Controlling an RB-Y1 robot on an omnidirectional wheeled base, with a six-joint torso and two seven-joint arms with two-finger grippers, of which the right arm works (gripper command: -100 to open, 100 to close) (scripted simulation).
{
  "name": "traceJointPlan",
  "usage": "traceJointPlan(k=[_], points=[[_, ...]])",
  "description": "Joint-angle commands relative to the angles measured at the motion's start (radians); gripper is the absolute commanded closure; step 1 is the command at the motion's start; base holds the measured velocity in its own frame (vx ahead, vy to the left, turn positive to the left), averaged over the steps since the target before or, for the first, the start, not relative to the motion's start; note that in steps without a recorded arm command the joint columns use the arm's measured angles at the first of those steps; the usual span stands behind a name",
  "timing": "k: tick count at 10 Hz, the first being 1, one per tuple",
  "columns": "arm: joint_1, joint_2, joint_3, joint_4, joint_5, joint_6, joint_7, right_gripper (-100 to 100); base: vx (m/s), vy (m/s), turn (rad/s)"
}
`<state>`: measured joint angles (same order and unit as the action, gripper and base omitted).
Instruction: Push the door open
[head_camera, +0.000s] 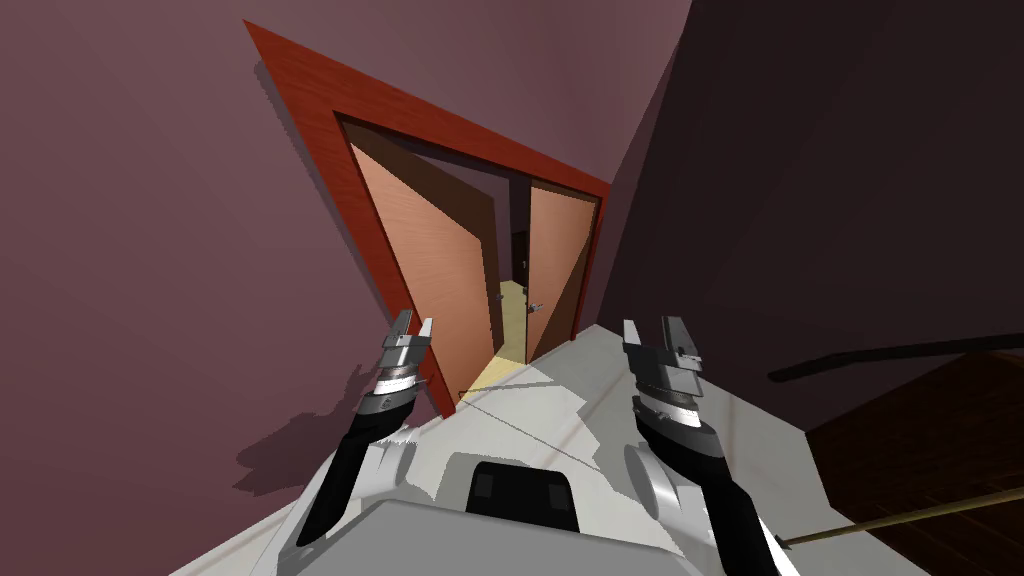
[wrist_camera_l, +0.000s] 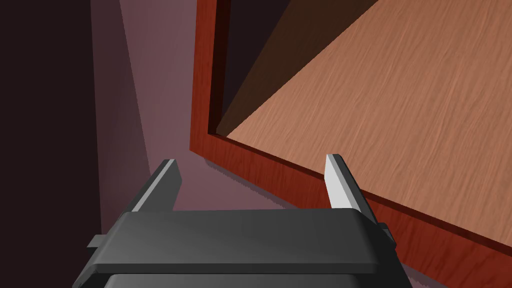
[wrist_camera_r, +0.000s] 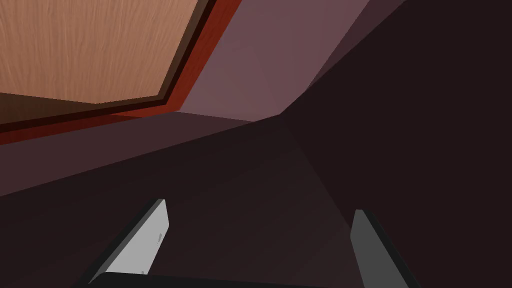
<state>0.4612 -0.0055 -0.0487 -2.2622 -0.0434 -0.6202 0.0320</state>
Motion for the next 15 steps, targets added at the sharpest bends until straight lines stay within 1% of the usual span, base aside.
traceJointPlan(k=[1,3,4,6,9,15], points=[[-0.008,-0.006,0.006,0.029,0.001,-0.002,-0.002,-100,0.081,-0.019,0.053],[-0.023,-0.016,0.016,0.082,0.004,-0.007,-0.005,-100,0.159,-0.053,0.067],[-0.033,-0.021,0.024,0.118,0.006,-0.010,-0.007,-100,0.187,-0.093,0.102],[-0.045,-0.027,0.032,0.158,0.008,-0.013,-0.009,-100,0.140,-0.072,0.063],[-0.064,-0.036,0.045,0.225,0.011,-0.019,-0.013,-100,0.086,-0.040,0.057],[-0.110,-0.051,0.078,0.389,0.019,-0.033,-0.022,-100,0.094,-0.064,0.072]])
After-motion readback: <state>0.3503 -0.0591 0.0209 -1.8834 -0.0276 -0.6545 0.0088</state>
